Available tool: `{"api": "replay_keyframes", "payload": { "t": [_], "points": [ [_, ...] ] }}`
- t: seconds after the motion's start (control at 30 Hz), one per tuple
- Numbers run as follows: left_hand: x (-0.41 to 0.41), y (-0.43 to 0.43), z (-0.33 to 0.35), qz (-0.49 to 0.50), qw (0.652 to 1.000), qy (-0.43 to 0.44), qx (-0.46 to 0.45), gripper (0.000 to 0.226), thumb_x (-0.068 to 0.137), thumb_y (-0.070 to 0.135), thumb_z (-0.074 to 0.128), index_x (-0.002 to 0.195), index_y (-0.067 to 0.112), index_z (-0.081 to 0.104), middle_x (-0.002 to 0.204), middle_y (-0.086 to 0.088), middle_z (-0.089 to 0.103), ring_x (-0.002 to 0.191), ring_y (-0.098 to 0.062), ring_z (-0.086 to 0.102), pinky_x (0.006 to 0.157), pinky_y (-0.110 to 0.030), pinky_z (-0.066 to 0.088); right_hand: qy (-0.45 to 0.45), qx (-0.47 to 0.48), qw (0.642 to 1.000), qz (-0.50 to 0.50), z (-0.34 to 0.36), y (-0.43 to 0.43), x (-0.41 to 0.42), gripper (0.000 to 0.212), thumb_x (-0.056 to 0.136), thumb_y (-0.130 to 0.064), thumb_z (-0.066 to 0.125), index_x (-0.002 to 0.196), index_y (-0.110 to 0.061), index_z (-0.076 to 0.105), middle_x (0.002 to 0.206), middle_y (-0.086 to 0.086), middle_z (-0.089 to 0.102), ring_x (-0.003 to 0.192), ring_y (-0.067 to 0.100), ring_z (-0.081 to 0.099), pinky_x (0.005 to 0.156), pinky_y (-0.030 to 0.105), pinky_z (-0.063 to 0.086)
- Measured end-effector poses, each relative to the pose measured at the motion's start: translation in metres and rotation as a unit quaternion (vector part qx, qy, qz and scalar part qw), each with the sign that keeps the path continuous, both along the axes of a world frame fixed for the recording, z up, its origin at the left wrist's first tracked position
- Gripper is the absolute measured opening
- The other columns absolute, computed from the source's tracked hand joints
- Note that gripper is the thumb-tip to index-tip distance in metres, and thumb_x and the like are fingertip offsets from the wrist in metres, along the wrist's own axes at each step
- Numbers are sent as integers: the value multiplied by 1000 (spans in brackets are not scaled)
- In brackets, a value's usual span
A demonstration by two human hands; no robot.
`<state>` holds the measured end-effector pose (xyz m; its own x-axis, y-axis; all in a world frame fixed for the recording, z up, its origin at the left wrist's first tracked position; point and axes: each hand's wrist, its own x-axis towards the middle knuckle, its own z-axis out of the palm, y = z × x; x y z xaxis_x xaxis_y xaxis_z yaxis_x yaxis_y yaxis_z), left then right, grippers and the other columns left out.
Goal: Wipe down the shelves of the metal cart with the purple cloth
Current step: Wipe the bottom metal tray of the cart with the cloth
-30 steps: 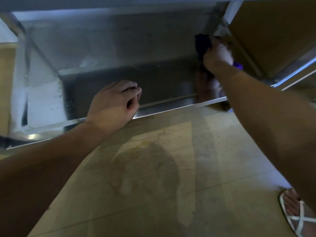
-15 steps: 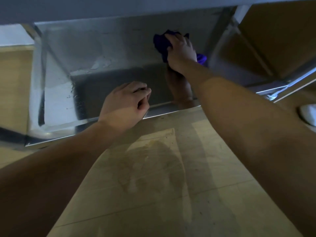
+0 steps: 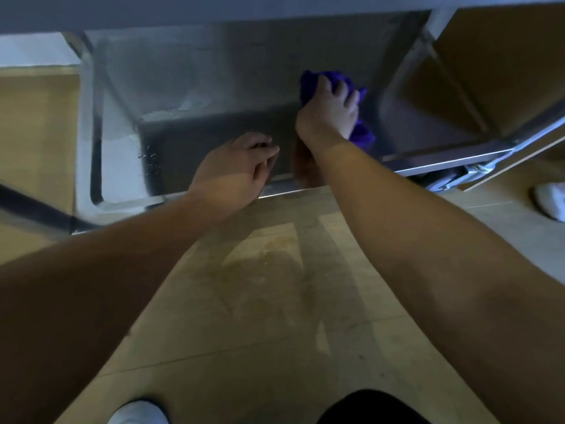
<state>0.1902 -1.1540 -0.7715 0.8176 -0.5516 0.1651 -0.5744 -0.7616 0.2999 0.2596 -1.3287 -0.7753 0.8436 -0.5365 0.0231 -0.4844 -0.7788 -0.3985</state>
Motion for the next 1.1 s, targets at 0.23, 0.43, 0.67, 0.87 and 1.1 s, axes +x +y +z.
{"api": "replay_keyframes", "payload": {
  "t": [0.23,0.43,0.67,0.87,1.1],
  "points": [
    [8,77,28,22,996,28,77,35,98,24,42,128,20,59,139,4,52,125,-22,50,100,-35,39,1,-9,993,115,7,16,-1,56,97,-22,37,151,-29,26,157,4,25,145,32,16,116,41,23],
    [-1,132,29,-3,987,-43,152,38,94,25,35,110,10,65,113,-9,65,111,-25,57,89,-38,49,15,-14,999,-31,4,-17,-11,56,95,-20,41,149,-28,26,157,7,24,146,35,14,118,44,20],
    [-1,141,24,19,986,18,164,47,97,41,23,127,18,50,130,-5,54,118,-28,53,90,-44,50,-14,-19,991,133,4,109,-1,54,96,-19,38,149,-29,28,157,5,23,146,34,14,118,41,18],
    [-13,132,17,111,993,17,45,36,98,31,45,126,16,60,137,-1,51,115,-27,55,90,-37,45,-26,-85,983,162,0,57,2,52,99,-19,34,151,-23,28,154,14,29,141,34,24,118,37,20],
    [-16,134,11,119,993,2,13,34,98,30,46,125,15,62,135,-3,52,111,-29,57,87,-40,47,-19,-40,999,4,-3,62,7,52,96,-18,38,147,-27,32,154,8,28,143,34,19,117,42,20]
  ]
}}
